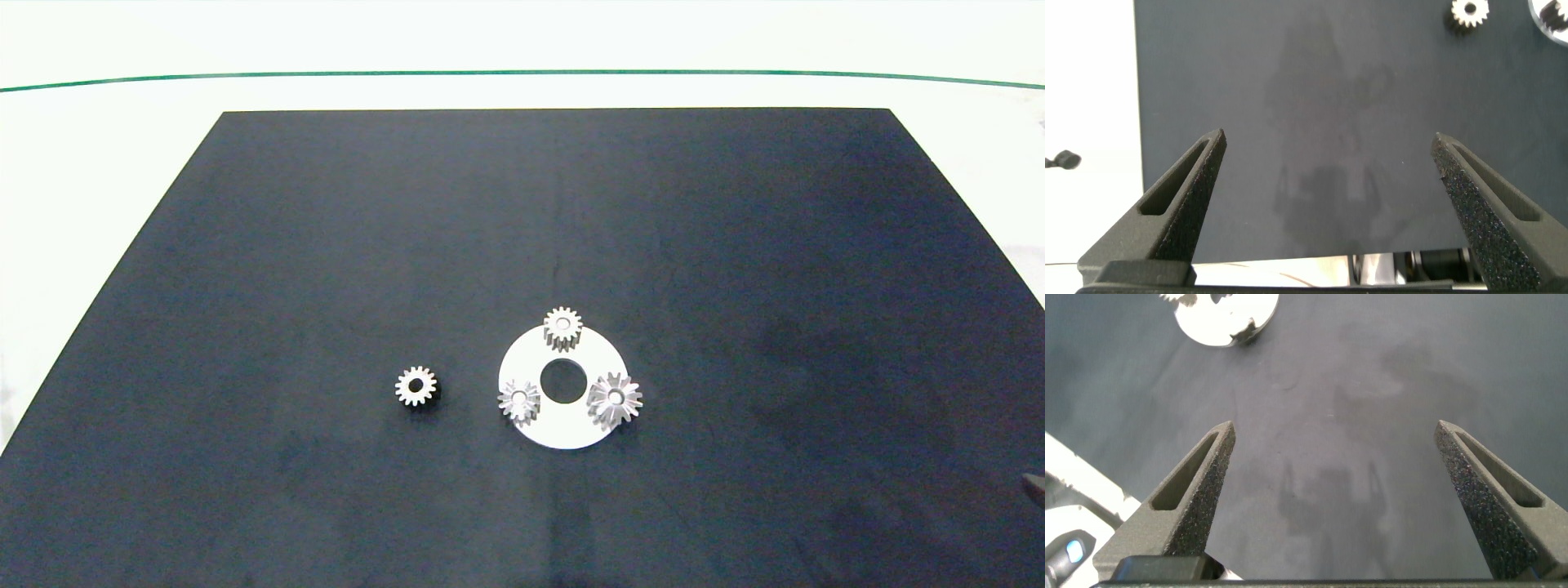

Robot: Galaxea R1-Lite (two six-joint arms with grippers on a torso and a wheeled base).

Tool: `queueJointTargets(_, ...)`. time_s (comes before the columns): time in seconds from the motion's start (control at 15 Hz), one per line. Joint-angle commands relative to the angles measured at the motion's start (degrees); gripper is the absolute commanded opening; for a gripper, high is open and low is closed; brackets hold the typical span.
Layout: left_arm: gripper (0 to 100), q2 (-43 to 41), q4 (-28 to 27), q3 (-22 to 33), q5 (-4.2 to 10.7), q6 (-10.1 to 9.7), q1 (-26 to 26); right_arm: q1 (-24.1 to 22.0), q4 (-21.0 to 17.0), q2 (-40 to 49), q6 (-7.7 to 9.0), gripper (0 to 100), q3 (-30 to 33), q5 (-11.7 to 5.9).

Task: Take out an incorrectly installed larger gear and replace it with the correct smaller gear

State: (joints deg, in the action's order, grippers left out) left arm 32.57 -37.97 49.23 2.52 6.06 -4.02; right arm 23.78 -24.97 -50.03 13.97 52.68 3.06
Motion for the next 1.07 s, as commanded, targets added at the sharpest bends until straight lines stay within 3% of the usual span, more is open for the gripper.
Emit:
queueJointTargets(0.07,100,4.69,-0.26,0.78,0.03,-0.08,-0.72,4.96,-0.43,-14.31,4.84,100,4.28,0.9)
queueJointTargets(0.2,100,5.31,-0.26,1.4,0.03,-0.43,-0.72,6.71,-0.17,-20.28,5.19,100,5.95,0.9)
queueJointTargets(0.4,100,5.92,-0.26,2.89,0.03,-0.43,-0.72,7.15,-0.26,-28.1,10.2,100,10.52,0.98)
queueJointTargets(0.6,100,6.71,-0.26,4.04,0.03,-0.52,-0.64,7.86,-0.26,-34.08,11.87,100,14.3,0.98)
queueJointTargets(0.87,100,7.42,-0.17,4.21,0.03,-0.79,-0.64,9.18,0.27,-40.15,17.93,100,17.55,0.46)
queueJointTargets(1.0,100,7.68,-0.17,5.35,0.03,-2.72,-0.81,9.61,0.27,-42.96,21.71,100,20.01,0.1)
queueJointTargets(1.07,100,7.68,-0.17,5.44,0.03,-2.98,-0.81,10.14,0.27,-44.54,23.47,100,21.15,-1.04)
